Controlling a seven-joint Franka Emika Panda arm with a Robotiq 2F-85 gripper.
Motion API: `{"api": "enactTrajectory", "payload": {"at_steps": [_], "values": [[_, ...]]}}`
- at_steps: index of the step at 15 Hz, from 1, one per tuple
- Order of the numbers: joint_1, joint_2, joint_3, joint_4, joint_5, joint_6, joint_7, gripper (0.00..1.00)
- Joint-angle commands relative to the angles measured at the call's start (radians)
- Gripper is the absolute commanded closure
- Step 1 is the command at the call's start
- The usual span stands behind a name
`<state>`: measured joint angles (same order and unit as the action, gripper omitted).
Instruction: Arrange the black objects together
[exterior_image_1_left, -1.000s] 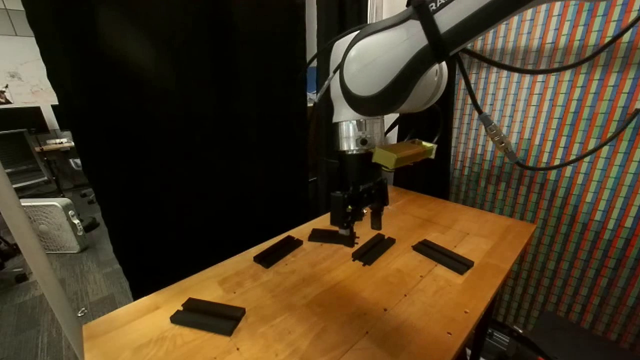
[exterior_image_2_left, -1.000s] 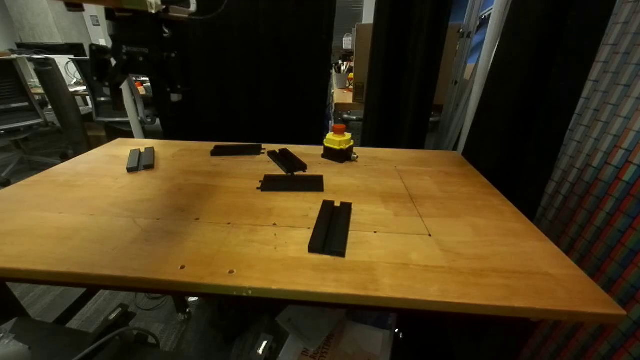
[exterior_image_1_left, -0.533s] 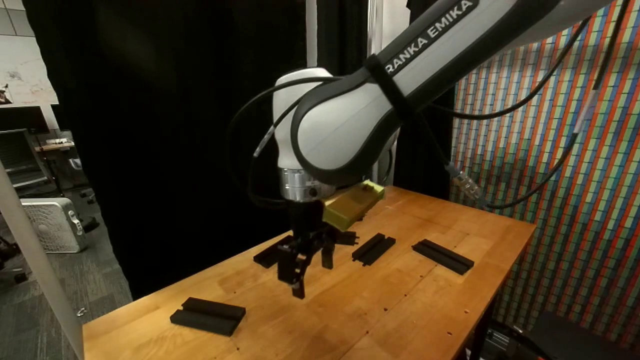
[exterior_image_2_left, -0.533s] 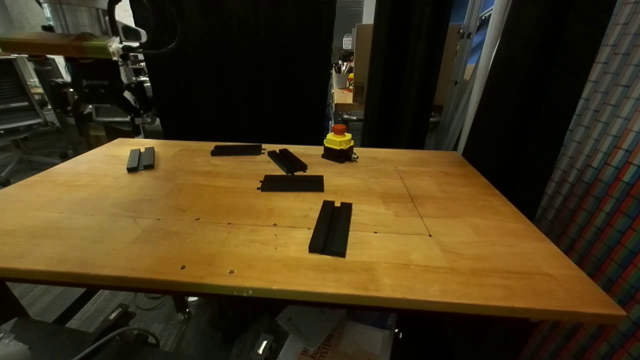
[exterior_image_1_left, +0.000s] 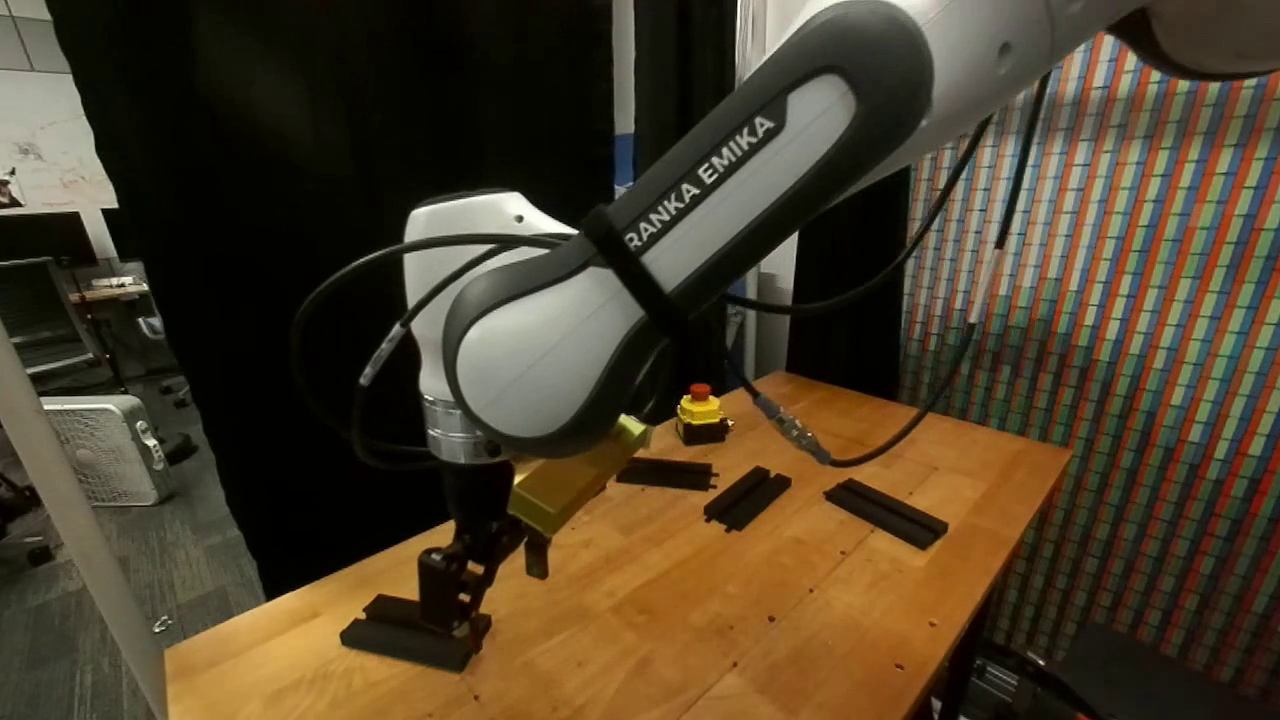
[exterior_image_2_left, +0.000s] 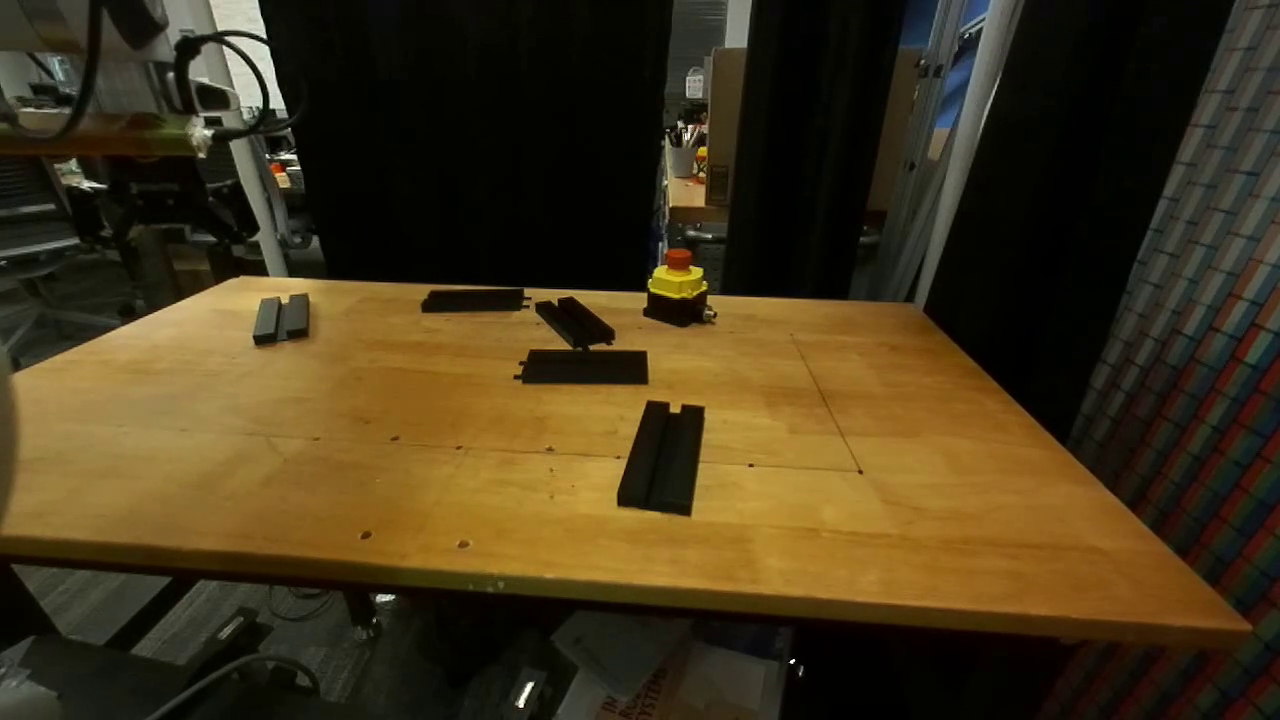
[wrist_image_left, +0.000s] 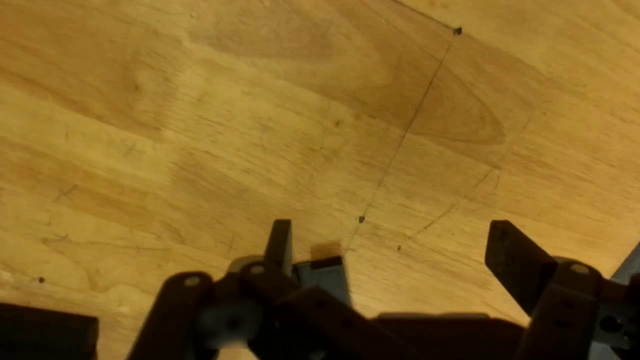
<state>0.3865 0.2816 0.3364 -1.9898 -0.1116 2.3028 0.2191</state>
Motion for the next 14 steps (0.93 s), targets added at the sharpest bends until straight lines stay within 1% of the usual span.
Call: {"api": "enactTrajectory", "payload": {"at_steps": [1,4,6,10,14], "values": [[0.053,0.118,-0.024,0.149,-0.061,0.000,0.000,0.00],[0.083,0.188,-0.033,0.224,-0.085,0.005,-0.023,0.00],[0.093,0.230,-0.032,0.265,-0.082,0.013,-0.057,0.00],[0.122,0.299,-0.050,0.354,-0.093,0.020,-0.099,0.00],[0.129,0.354,-0.073,0.426,-0.106,0.031,-0.157,0.00]]}}
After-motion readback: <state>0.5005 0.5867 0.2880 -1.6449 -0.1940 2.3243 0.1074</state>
